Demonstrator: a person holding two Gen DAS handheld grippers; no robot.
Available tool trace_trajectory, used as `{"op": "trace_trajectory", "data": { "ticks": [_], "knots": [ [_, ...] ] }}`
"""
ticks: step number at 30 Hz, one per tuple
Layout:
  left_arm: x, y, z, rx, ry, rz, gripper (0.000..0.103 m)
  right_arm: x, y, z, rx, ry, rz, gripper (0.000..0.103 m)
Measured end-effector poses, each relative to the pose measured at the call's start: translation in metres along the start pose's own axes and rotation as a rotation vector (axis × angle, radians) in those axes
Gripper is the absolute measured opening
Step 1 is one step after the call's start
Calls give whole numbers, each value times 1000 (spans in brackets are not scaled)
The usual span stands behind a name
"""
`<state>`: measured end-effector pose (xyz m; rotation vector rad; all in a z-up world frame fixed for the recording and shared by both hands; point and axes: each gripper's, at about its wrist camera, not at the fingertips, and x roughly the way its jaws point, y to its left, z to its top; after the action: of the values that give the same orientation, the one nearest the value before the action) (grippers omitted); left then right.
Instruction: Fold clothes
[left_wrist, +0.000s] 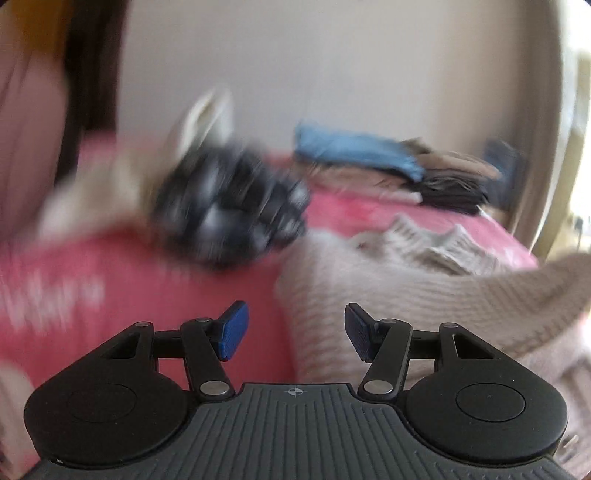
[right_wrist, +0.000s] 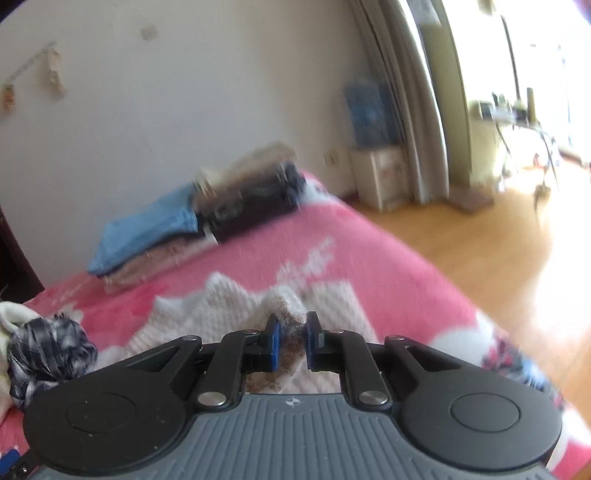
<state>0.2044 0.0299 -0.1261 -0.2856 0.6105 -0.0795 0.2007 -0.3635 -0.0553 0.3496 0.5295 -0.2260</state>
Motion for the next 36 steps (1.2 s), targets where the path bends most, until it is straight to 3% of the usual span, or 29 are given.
{"op": "trace_trajectory", "data": {
  "ticks": [2, 6, 10, 17, 18, 20, 21, 24, 29, 32, 34, 36],
  "knots": [
    [9, 21, 3, -137, 68, -31, 58, 3, -4, 0, -8, 4, -7, 14],
    [16, 30, -1, -211, 114, -53, 58, 9, -11, 1, -24, 11, -20, 14],
    [14, 27, -1, -193, 105, -61, 58, 14, -17, 1, -46, 16, -31, 14],
    [19, 25, -1, -169, 118, -54, 59, 19, -7, -7, -200, -33, -20, 14],
    [19, 25, -1, -170, 121, -56, 59, 25, -9, -12, -213, -4, -28, 14],
    [20, 25, -1, -171, 126, -60, 59, 59, -29, -33, -191, 173, -75, 14],
    [20, 25, -1, -169, 125, -59, 59, 65, -38, -40, -158, 202, -79, 14],
    [18, 24, 0, -163, 112, -62, 59, 62, -43, -40, -117, 177, -57, 14],
    [16, 21, 0, -148, 100, -75, 59, 37, -20, -21, -218, 32, -38, 14],
    [17, 16, -2, -116, 105, -71, 59, 60, -27, -31, -255, 130, -62, 14],
    [16, 14, -2, -101, 104, -68, 59, 81, -35, -43, -275, 236, -68, 17],
    [15, 14, -2, -95, 106, -68, 59, 75, -38, -39, -238, 206, -74, 33]
  ]
}}
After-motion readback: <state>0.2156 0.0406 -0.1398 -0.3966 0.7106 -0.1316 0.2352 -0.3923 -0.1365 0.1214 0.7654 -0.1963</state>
